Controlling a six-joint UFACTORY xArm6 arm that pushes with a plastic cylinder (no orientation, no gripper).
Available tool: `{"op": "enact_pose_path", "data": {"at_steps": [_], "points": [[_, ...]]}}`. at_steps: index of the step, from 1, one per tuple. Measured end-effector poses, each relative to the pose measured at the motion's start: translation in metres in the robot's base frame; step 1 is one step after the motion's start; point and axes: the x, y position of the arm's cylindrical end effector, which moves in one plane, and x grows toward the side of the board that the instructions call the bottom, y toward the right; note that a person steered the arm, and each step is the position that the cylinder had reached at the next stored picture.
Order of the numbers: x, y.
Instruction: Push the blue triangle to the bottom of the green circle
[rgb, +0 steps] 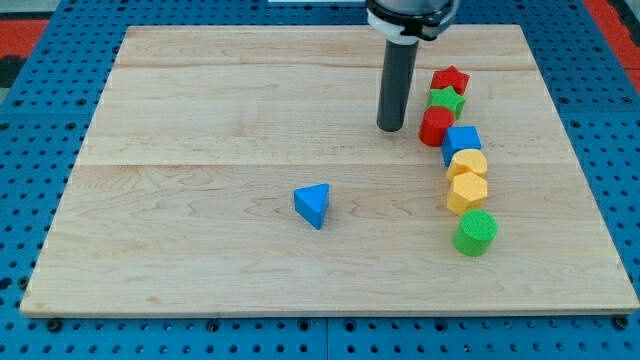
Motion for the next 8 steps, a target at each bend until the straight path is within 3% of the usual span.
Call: {"op": "enact_pose_path", "data": {"at_steps": [3,5,6,8], "points": [[0.001,0.035],[-0.023,0.008],[-0.009,0.008],[0.069,-0.103]]}}
